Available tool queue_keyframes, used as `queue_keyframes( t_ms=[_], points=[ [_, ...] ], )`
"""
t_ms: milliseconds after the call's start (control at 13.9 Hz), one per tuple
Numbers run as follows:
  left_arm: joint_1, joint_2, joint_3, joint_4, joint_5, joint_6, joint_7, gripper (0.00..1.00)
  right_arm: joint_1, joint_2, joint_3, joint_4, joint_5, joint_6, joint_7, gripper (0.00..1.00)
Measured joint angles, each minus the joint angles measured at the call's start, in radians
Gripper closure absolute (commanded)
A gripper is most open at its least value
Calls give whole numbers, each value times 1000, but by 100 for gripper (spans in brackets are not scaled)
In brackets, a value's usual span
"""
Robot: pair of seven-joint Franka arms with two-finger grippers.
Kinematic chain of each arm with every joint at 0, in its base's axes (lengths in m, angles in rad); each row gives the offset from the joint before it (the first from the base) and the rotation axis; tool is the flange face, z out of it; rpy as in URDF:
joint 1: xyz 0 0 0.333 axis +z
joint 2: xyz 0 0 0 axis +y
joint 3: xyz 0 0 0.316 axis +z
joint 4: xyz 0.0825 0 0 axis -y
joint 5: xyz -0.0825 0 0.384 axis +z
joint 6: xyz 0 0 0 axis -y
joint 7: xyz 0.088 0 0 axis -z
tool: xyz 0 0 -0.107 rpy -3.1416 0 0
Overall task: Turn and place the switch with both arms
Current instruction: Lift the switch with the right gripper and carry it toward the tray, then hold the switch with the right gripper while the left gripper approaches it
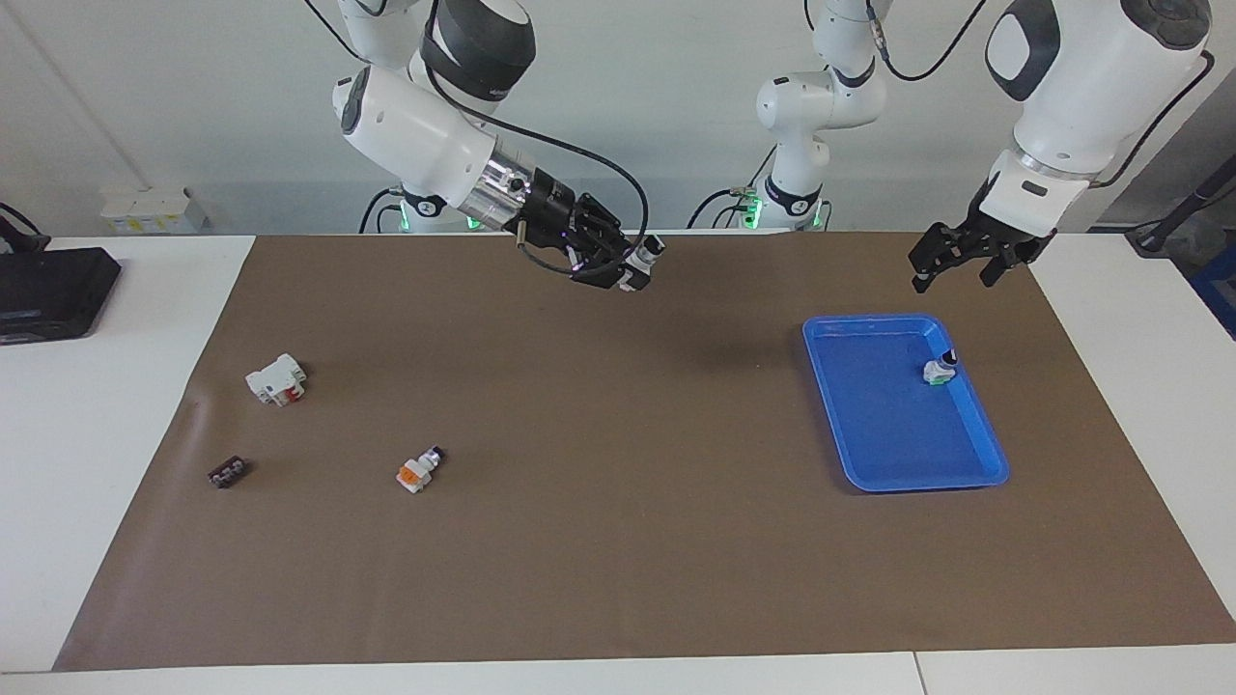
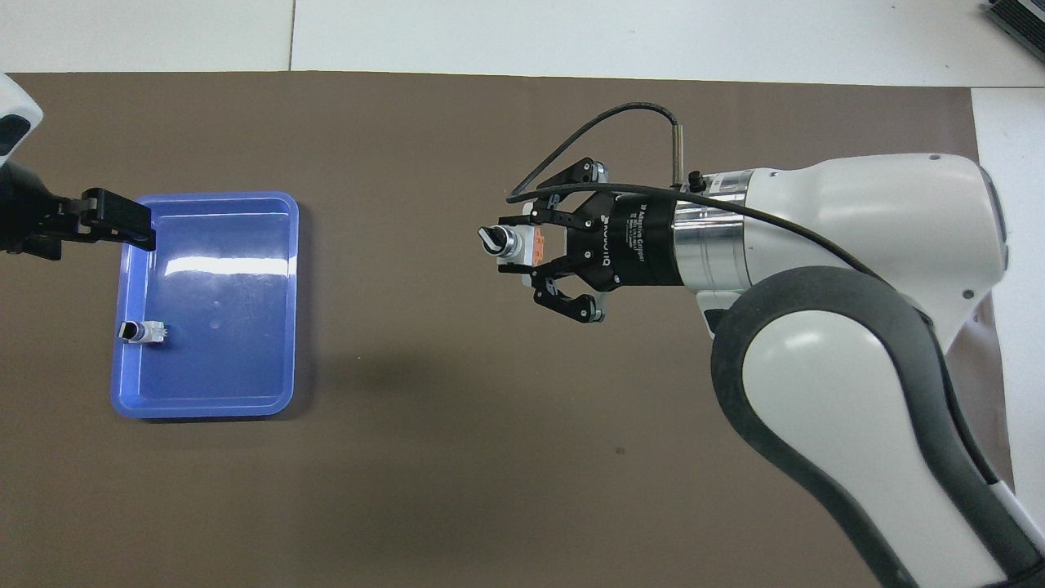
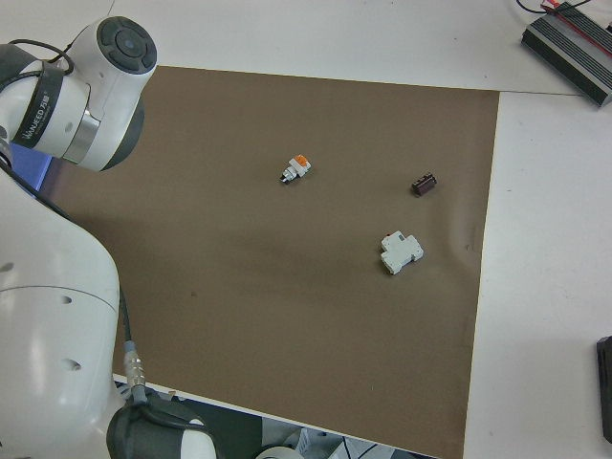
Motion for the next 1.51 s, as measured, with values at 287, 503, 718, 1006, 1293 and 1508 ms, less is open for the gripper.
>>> queue_keyframes(
  t_ms=[287,503,718,1006,1293,1508],
  points=[
    [-4,-13,-24,0,-6,7,-1,0,16,36,-1,6,1,13,-2,100],
    [-25,-16,-41,0,-127,27,-59,0,50,36,-1,16,1,24,-4,100],
    [-27,-16,-41,0,-265,50,-104,0,98,37,0,22,1,65,-42,100],
    [-29,-16,-44,-5,-450,63,-168,14,150,44,0,22,1,104,-42,100],
    [-27,-21,-43,-19,-615,64,-211,29,149,45,-4,22,-5,38,-42,100],
    [-28,-31,-44,-43,-676,64,-265,39,149,45,-4,22,-6,16,-42,100]
  ],
)
